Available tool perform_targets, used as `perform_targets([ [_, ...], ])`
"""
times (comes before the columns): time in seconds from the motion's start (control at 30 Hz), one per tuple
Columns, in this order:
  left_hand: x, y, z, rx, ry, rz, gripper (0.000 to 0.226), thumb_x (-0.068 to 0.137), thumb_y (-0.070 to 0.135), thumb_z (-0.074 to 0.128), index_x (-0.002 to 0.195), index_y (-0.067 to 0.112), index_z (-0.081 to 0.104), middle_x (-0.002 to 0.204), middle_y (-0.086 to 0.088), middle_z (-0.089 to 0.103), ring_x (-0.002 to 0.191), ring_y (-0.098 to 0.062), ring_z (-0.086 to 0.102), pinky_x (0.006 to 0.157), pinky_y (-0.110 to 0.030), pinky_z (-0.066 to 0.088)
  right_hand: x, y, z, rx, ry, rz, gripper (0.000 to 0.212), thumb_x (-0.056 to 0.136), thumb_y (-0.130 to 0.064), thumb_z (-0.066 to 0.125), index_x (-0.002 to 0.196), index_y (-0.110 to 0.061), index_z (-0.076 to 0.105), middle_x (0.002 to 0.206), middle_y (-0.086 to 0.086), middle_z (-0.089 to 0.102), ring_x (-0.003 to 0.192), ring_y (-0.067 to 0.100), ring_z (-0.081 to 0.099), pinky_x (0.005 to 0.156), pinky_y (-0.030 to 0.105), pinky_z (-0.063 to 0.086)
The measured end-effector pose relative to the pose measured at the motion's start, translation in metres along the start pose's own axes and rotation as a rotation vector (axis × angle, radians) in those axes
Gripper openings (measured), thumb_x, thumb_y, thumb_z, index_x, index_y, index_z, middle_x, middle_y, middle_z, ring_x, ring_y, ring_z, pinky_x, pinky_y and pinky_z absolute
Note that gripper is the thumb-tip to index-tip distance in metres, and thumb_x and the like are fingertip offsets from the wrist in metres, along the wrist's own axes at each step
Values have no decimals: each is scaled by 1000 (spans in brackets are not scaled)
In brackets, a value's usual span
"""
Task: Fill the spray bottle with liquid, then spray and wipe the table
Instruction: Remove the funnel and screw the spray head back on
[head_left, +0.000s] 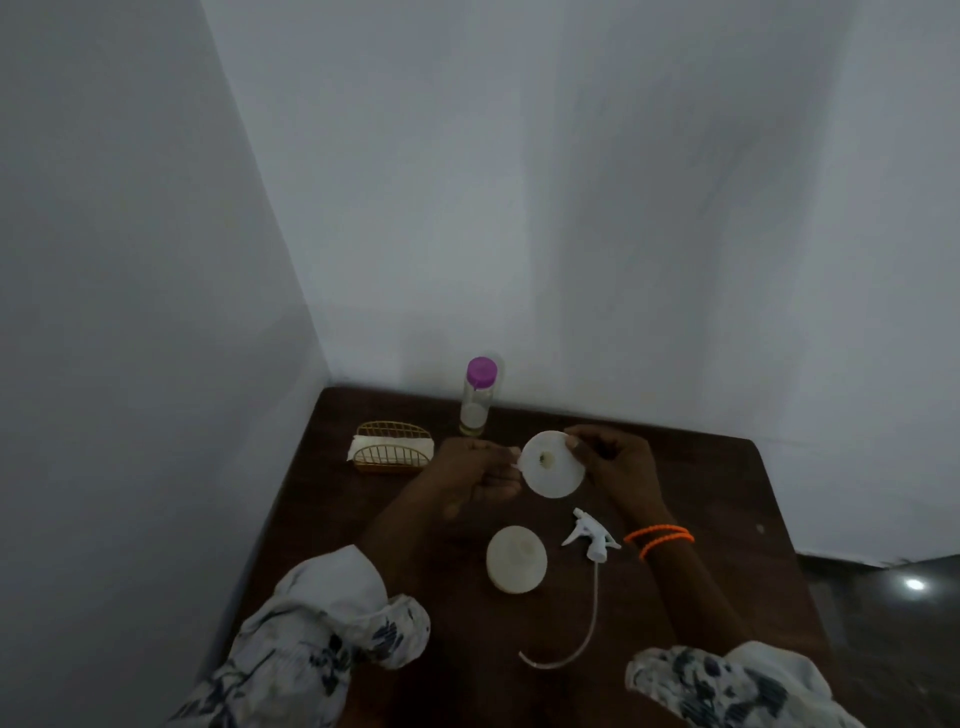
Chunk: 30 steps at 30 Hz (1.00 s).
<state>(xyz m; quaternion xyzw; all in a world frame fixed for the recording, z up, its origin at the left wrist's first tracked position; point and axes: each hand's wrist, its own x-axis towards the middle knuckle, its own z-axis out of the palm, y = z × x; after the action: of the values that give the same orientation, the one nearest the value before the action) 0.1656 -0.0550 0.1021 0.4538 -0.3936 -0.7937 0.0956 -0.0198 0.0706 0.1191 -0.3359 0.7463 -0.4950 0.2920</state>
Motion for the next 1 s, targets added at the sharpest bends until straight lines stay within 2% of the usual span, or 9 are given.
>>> perform_targets([
  [0.07,20,1,-4,-72,20,-28,20,92,10,75,110,1,75,96,-17,80,87,-27,79,71,-33,64,13,5,4,47,-21,27,17,90,-7,75,104,-13,78,103,5,78,99,21,73,71,28,60],
  [0.2,55,-3,-10,-121,41,-97,21,89,3,74,110,0,73,110,-20,77,97,-29,78,76,-34,64,31,24,19,78,5,108,15,89,-3,74,102,-7,76,97,12,76,96,31,72,84,41,61],
  [0.33,90,-13,-11,-129,72,-162,22,84,-4,77,105,-3,74,107,-21,75,91,-27,79,72,-30,63,43,59,44,147,133,247,6,89,-8,75,93,-8,78,95,9,78,98,26,73,88,40,60],
  [0.47,123,-33,-8,-110,142,-211,28,82,-3,79,110,0,73,109,-18,74,98,-28,76,72,-29,64,54,92,62,165,131,360,13,87,-10,76,100,-9,77,100,6,77,99,21,73,93,47,60],
  [0.63,155,-52,-8,-57,155,-209,29,84,-1,78,112,2,72,110,-16,75,100,-25,75,79,-32,65,79,111,78,92,97,318,27,84,0,76,111,-2,73,108,13,75,104,26,71,97,45,57],
  [0.7,165,-53,-10,-41,160,-179,23,85,-2,77,107,2,73,110,-15,74,100,-25,74,75,-30,65,89,117,83,86,99,334,30,84,0,77,113,-4,73,111,13,75,105,25,70,97,42,58],
  [0.87,186,-54,-11,113,165,-101,12,88,-3,74,90,9,73,111,-14,72,105,-24,71,75,-29,63,105,132,92,203,179,434,31,81,6,77,110,0,74,108,18,75,105,32,71,97,48,58],
  [1.0,196,-58,-10,234,163,-52,13,87,-1,76,90,11,72,112,-13,72,105,-23,71,73,-28,63,109,139,93,232,198,478,32,80,6,77,111,-4,74,109,15,74,105,28,71,96,48,59],
])
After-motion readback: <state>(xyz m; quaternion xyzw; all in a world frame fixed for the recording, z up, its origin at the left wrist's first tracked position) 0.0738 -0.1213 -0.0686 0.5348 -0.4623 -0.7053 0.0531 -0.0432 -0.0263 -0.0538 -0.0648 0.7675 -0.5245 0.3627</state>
